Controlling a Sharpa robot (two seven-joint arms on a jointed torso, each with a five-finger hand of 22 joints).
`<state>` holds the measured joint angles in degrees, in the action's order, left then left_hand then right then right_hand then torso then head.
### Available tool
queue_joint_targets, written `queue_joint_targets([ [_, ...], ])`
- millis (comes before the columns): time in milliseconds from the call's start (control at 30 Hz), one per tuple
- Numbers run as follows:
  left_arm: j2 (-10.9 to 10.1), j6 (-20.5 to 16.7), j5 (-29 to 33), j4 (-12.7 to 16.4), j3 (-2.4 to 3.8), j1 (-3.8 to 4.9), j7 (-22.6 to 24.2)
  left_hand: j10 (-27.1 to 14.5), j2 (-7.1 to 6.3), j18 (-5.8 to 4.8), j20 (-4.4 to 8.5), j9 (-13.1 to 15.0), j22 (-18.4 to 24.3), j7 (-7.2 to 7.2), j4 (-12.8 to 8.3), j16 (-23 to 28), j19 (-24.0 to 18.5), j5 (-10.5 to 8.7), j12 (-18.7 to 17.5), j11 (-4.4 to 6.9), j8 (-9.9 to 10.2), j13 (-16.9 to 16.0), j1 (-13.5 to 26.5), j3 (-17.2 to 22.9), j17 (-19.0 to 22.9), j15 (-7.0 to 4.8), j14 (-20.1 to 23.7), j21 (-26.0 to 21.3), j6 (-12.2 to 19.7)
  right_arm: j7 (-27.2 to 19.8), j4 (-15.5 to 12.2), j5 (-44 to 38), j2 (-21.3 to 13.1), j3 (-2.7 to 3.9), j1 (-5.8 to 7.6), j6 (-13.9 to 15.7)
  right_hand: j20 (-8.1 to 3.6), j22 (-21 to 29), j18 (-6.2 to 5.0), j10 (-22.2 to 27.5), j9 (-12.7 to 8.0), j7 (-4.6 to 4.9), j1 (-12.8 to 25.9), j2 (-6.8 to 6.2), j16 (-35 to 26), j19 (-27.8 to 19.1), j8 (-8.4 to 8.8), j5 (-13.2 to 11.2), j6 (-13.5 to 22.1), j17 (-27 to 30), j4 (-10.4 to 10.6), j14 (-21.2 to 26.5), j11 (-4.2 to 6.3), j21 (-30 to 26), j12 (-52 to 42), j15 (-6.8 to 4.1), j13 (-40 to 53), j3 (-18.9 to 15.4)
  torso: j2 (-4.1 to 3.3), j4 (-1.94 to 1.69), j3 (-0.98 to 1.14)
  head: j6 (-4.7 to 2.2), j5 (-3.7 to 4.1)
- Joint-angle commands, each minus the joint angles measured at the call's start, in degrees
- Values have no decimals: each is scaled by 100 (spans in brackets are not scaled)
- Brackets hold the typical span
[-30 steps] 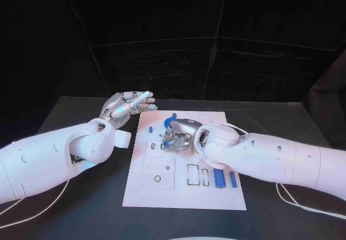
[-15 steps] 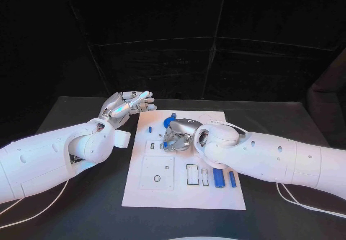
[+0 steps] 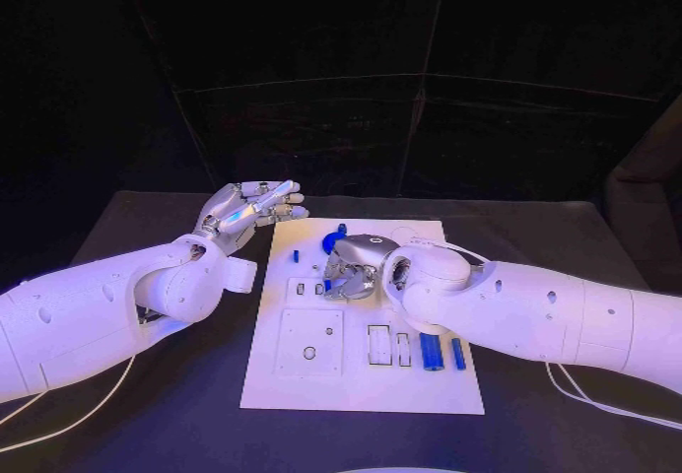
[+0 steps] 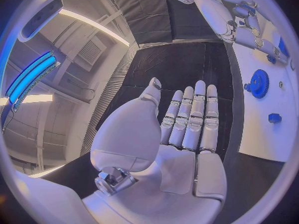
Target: Assemble the parts on the task board
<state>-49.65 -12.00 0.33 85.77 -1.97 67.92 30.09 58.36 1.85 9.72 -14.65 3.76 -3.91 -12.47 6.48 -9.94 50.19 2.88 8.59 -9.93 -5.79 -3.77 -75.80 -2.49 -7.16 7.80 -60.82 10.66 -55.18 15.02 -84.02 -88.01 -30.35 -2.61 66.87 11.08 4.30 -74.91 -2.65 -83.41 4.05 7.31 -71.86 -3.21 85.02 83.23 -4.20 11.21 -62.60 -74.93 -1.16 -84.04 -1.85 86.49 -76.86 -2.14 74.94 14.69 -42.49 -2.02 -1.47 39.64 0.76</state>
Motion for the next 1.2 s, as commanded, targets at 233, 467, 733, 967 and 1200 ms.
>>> queue_joint_targets([
  [233, 4, 51, 0, 9, 6, 10, 50, 16, 41, 87, 11, 3, 9, -7, -22, 39, 28, -6, -31, 9, 39, 7, -1, -10, 8, 4, -14, -19, -39, 303, 41, -244, 41, -19, -18, -102, 58, -403, 16, 58, -29, 43, 197, -194, -47, -18, 59, 47, 242, -380, 34, -367, -91, -38, 122, 73, 436, -195, 1, -1, -4, 10, 8],
  [467, -5, 47, 0, 15, 6, 10, 50, 16, 41, 87, 11, 3, 9, -7, -22, 39, 28, -6, -31, 9, 39, 7, -1, -10, 8, 4, -14, -19, -39, 330, 51, -275, 63, -19, -18, -128, 68, -393, 14, 82, -29, 54, 194, -218, -54, -24, 60, 41, 299, -370, 28, -365, -100, -43, 158, 81, 410, -218, 1, -2, -3, 1, 21],
  [733, -11, 38, 0, 18, 6, 10, 52, 16, 41, 87, 11, 3, 9, -7, -22, 39, 28, -6, -31, 9, 39, 7, -1, -10, 8, 4, -14, -19, -39, 390, 53, -286, 73, -19, -18, -47, 87, -381, 11, 100, -25, 71, 294, -288, -67, -30, 54, -92, 402, -352, 88, -361, -122, -50, 182, 101, 391, -337, 2, -1, -3, 3, 21],
  [967, -15, 24, 0, 17, 6, 10, 62, 33, 56, 90, 13, 4, 9, 2, -44, 46, 31, -6, -33, 15, 43, 6, -13, -22, 6, -2, -31, -36, -56, 419, 5, -290, 36, -20, -20, 473, 122, -366, 8, 149, -21, 118, 438, -426, -106, -29, 46, -267, 646, -283, 357, -352, -166, -64, 243, 138, 337, -853, 2, 0, 1, 5, 15],
  [1200, -21, 27, -4, 4, 6, 10, 18, 142, 114, 98, 92, 7, -27, 53, -93, -49, 280, -5, -37, 73, 50, 4, -18, -89, -72, -93, -348, 29, -147, -58, -158, -225, -91, -19, -25, 1268, 139, -344, 5, 190, -7, 131, 251, -406, -125, -29, 18, -171, 709, -248, 557, -346, -182, -80, 295, 151, 286, -1211, 2, 3, 5, 2, -2],
])
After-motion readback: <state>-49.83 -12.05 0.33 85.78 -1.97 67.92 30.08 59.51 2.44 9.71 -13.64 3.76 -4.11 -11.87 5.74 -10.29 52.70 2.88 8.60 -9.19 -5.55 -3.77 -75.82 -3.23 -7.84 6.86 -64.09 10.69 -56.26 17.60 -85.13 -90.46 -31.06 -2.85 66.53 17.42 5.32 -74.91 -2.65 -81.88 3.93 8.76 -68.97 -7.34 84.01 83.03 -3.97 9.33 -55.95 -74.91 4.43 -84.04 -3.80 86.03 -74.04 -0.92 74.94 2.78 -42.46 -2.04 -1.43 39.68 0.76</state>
